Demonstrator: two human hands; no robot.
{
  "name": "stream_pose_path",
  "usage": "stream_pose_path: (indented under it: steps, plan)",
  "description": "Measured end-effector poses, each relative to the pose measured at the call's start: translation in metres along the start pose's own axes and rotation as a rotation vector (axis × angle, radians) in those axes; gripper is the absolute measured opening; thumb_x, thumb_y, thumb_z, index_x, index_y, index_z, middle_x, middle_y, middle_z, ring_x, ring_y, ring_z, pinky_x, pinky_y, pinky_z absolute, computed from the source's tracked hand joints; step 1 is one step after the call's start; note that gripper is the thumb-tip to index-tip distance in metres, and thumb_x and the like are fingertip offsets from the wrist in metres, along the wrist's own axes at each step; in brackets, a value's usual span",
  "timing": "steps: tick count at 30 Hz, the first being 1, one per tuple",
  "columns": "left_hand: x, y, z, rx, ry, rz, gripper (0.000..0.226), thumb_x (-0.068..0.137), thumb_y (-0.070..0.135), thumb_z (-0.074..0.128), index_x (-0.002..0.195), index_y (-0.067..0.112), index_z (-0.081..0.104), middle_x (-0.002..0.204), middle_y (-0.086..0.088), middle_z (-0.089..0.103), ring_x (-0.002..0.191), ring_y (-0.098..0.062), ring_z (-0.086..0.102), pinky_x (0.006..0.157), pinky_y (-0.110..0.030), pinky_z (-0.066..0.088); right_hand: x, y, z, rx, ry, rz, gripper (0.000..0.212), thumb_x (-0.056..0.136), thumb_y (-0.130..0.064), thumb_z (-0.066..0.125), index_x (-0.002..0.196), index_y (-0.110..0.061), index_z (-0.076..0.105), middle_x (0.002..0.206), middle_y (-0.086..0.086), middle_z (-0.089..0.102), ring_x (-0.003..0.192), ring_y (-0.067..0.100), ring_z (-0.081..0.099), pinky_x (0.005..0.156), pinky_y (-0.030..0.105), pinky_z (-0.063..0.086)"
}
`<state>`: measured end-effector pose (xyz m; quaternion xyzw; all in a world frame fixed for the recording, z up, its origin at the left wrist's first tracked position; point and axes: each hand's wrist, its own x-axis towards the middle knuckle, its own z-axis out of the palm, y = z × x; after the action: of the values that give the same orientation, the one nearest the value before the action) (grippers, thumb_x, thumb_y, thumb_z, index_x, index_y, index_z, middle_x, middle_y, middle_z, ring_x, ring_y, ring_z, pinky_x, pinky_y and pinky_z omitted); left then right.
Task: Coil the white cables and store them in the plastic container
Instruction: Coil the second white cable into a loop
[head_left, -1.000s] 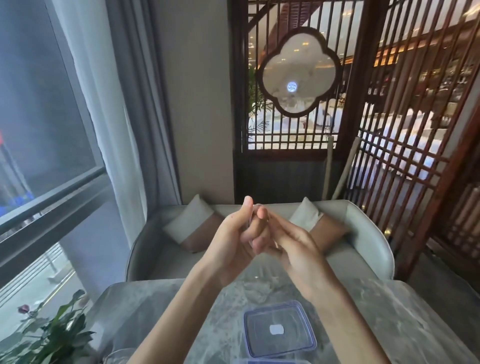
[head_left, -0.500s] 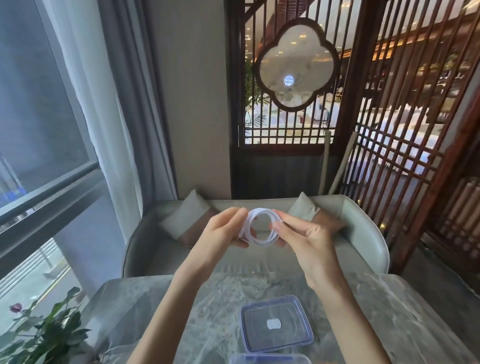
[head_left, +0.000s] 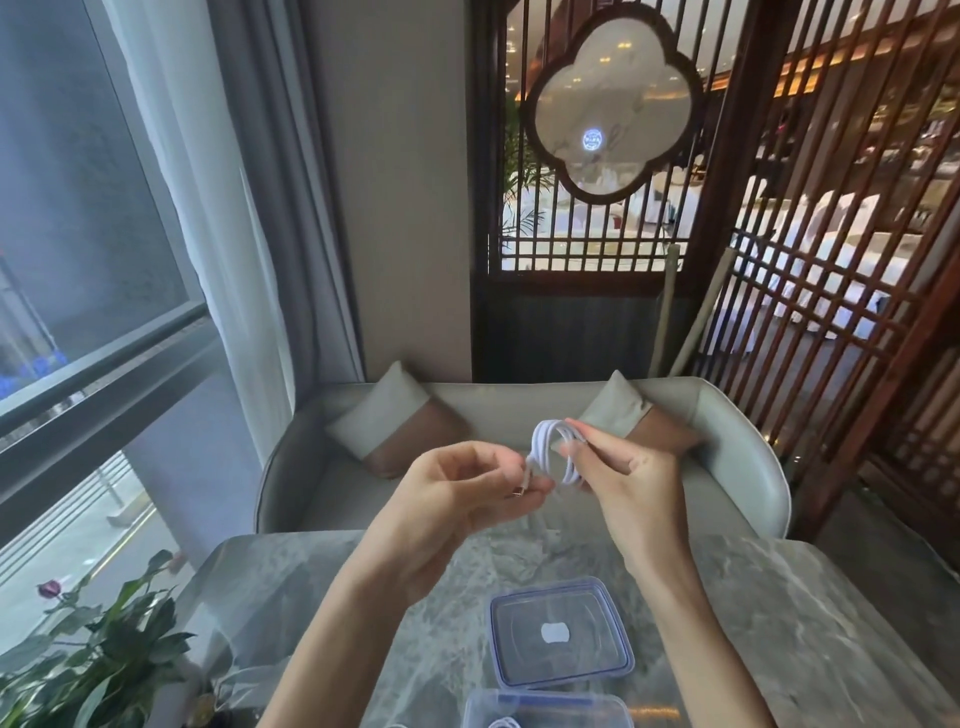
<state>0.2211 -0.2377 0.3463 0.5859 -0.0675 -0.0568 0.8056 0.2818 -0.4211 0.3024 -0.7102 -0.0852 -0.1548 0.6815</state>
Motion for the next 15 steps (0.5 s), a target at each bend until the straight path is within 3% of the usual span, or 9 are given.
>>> stream_pose_path:
  steps: [3,4,7,10,13,15]
  plan:
    - [-0.003,-0.002,0.007,0.004,-0.014,0.056,0.013,0.079,-0.001,0.073,0.089,-0.002,0.064,0.088,-0.021,0.07,0.083,-0.024,0.073,0.075,-0.028,0.058,-0.01,-0.009,0.001,-0.076,0.055,-0.094,0.024,0.091,-0.022,0.073,0.11,-0.036,0.077,0.102,-0.01,0.078,0.104,0.021,0.071,0.085,0.043,0.062]
    - [-0.002,-0.004,0.01,0.003,0.006,0.083,0.017,0.076,-0.002,0.076,0.088,0.001,0.064,0.082,-0.019,0.068,0.076,-0.023,0.072,0.068,-0.026,0.057,-0.013,-0.012,0.001,-0.088,0.069,-0.115,0.023,0.091,-0.023,0.073,0.109,-0.036,0.077,0.1,-0.01,0.078,0.102,0.024,0.069,0.08,0.036,0.061]
    - [0.001,-0.012,0.019,0.067,0.068,0.159,0.038,0.068,0.004,0.084,0.097,0.003,0.06,0.073,-0.012,0.066,0.065,-0.017,0.064,0.058,-0.022,0.051,-0.025,-0.016,0.005,-0.076,0.086,-0.131,0.023,0.091,-0.022,0.074,0.107,-0.038,0.077,0.091,-0.026,0.078,0.092,0.005,0.075,0.077,0.015,0.055]
    - [0.004,-0.021,0.026,0.187,0.033,0.177,0.05,0.069,0.021,0.087,0.108,0.007,0.059,0.093,-0.009,0.069,0.086,-0.018,0.065,0.074,-0.027,0.054,-0.033,-0.018,0.011,0.0,0.036,-0.094,0.024,0.093,-0.016,0.071,0.103,-0.037,0.079,0.093,-0.021,0.079,0.092,-0.003,0.074,0.078,0.016,0.057]
    - [0.006,-0.018,0.022,0.208,-0.082,0.148,0.031,0.079,0.019,0.081,0.102,0.009,0.064,0.098,-0.006,0.074,0.091,-0.016,0.069,0.079,-0.029,0.054,-0.032,-0.019,0.003,0.103,0.023,-0.038,0.02,0.093,-0.015,0.07,0.105,-0.029,0.079,0.099,-0.014,0.08,0.1,0.001,0.074,0.086,0.019,0.058]
    - [0.007,-0.015,0.018,0.199,-0.087,0.149,0.02,0.081,0.014,0.079,0.092,0.008,0.063,0.093,-0.009,0.075,0.087,-0.021,0.069,0.081,-0.037,0.056,-0.029,-0.02,-0.006,0.128,-0.026,-0.003,0.021,0.092,-0.017,0.071,0.108,-0.028,0.079,0.104,-0.011,0.08,0.105,0.004,0.073,0.092,0.023,0.057]
